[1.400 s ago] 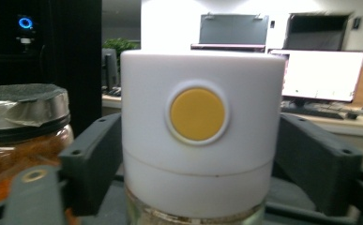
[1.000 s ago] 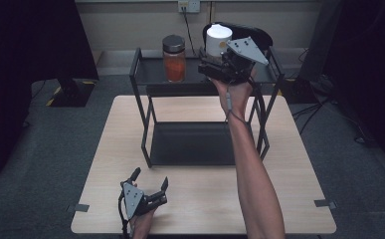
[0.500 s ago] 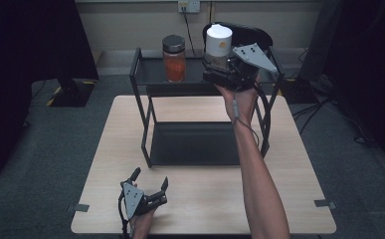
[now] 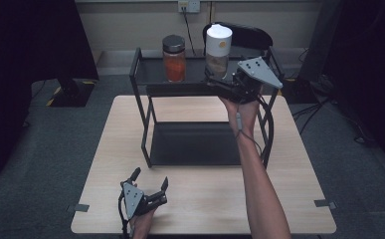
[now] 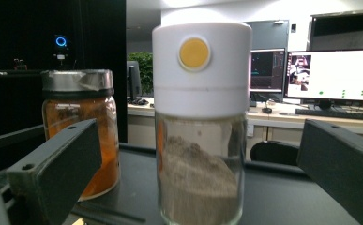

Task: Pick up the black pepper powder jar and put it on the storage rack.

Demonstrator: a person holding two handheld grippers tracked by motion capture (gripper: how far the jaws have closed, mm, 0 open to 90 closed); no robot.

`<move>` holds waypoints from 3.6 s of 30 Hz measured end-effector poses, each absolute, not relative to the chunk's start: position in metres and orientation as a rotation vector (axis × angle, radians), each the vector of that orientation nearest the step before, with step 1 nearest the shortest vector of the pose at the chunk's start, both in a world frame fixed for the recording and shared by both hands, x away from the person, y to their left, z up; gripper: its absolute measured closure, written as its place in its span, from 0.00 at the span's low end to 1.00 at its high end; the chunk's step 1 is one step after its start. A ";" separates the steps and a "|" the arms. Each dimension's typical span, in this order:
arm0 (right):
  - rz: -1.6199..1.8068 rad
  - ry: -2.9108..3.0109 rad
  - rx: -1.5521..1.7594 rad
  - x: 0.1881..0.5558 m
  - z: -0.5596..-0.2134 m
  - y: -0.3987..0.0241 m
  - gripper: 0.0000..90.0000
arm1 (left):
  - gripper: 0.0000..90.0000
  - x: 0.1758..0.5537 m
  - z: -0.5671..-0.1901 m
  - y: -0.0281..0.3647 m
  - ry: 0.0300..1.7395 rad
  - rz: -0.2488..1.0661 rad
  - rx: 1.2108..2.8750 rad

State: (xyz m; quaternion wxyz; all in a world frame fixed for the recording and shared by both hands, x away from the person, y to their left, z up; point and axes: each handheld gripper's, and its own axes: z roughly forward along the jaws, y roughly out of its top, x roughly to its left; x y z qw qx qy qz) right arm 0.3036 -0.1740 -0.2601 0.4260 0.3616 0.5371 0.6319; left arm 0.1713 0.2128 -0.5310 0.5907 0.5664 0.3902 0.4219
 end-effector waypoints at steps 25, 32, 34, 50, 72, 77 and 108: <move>1.611 1.293 0.851 0.261 -0.295 -0.192 0.00 | 0.02 0.171 -0.531 0.213 0.907 0.982 1.319; 1.603 1.288 0.847 0.249 -0.307 -0.195 0.00 | 0.02 0.171 -0.531 0.213 0.907 0.982 1.319; 1.605 1.279 0.844 0.246 -0.313 -0.196 0.00 | 0.02 0.171 -0.531 0.213 0.907 0.982 1.319; 1.604 1.255 0.869 0.222 -0.342 -0.204 0.00 | 0.02 0.171 -0.531 0.213 0.907 0.982 1.319; 1.520 1.259 0.917 0.195 -0.384 -0.214 0.00 | 0.02 0.171 -0.531 0.213 0.907 0.982 1.319; 1.503 1.245 0.930 0.188 -0.394 -0.215 0.00 | 0.02 0.171 -0.531 0.213 0.907 0.982 1.318; 1.410 1.223 0.992 0.160 -0.445 -0.223 0.00 | 0.02 0.171 -0.531 0.213 0.908 0.982 1.318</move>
